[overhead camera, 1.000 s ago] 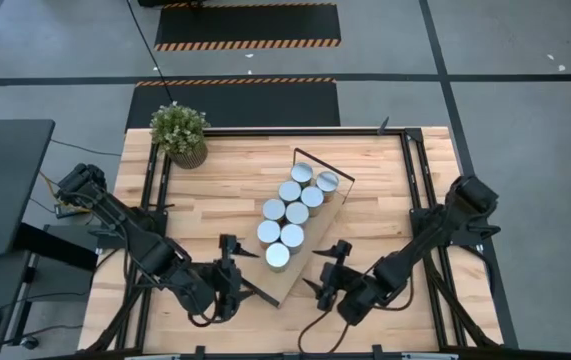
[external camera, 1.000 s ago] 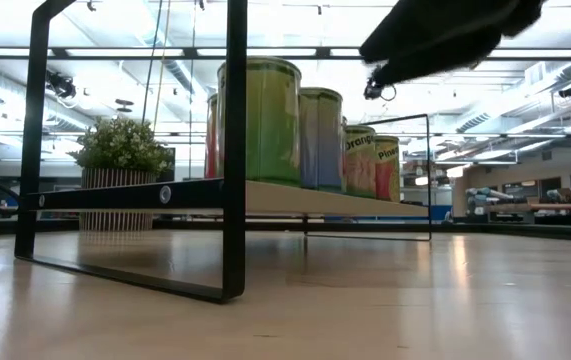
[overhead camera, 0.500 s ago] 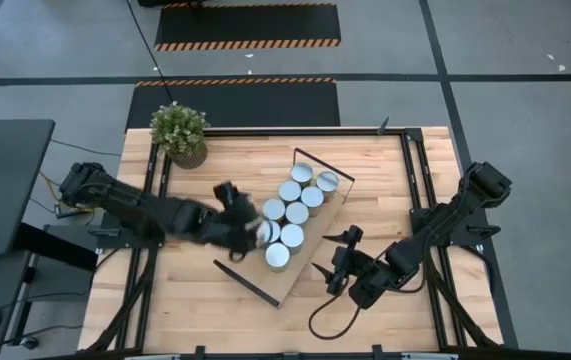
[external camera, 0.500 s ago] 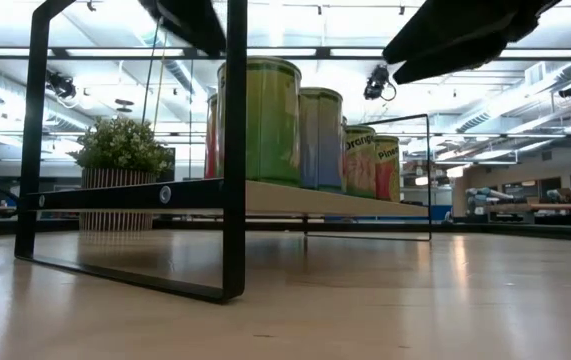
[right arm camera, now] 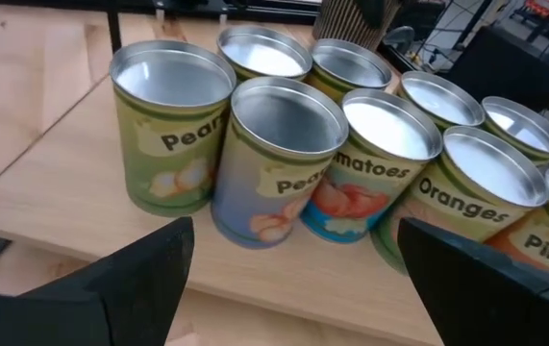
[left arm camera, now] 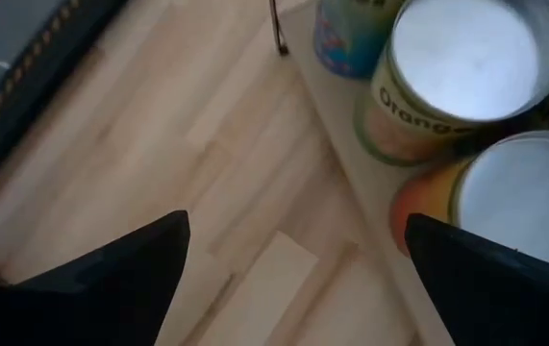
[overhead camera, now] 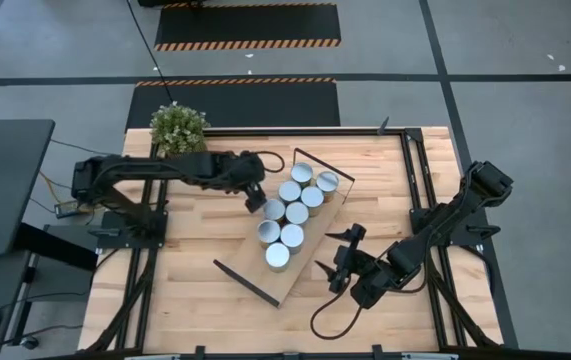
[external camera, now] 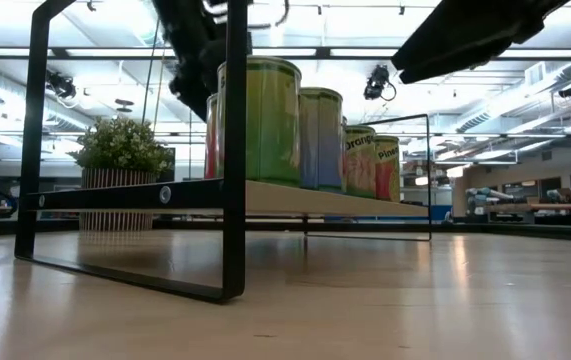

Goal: Pick and place cans onto a shelf
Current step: Adjust the cans on the shelf, then return to Home Position

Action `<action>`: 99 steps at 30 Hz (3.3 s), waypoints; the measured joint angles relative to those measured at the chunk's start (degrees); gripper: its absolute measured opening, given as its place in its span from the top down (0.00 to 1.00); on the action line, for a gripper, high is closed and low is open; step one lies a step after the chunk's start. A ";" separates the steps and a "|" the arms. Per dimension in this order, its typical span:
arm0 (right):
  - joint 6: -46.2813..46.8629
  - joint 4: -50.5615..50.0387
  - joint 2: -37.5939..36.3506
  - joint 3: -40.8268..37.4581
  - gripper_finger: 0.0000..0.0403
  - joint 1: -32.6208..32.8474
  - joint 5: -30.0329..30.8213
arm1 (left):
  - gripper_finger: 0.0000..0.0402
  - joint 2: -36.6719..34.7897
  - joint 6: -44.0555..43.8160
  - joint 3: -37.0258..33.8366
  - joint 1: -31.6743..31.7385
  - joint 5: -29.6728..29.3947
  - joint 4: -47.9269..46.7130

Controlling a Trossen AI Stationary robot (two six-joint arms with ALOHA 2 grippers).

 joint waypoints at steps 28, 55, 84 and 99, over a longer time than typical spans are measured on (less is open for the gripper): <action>-12.61 9.84 -13.83 -9.51 0.07 -6.20 -13.93 | 0.02 -3.24 14.75 -2.12 -4.54 9.22 15.22; -31.05 26.92 -61.23 -34.79 0.07 -30.27 -41.28 | 0.02 -45.26 21.04 -38.97 -4.51 20.67 42.27; -30.63 27.27 -76.94 -43.37 0.07 -54.92 -61.87 | 0.02 -79.42 20.49 -59.23 -4.78 12.86 44.56; -27.88 39.88 -83.08 -54.51 0.07 -57.76 -55.79 | 0.02 -87.33 20.59 -63.76 -4.84 11.22 43.84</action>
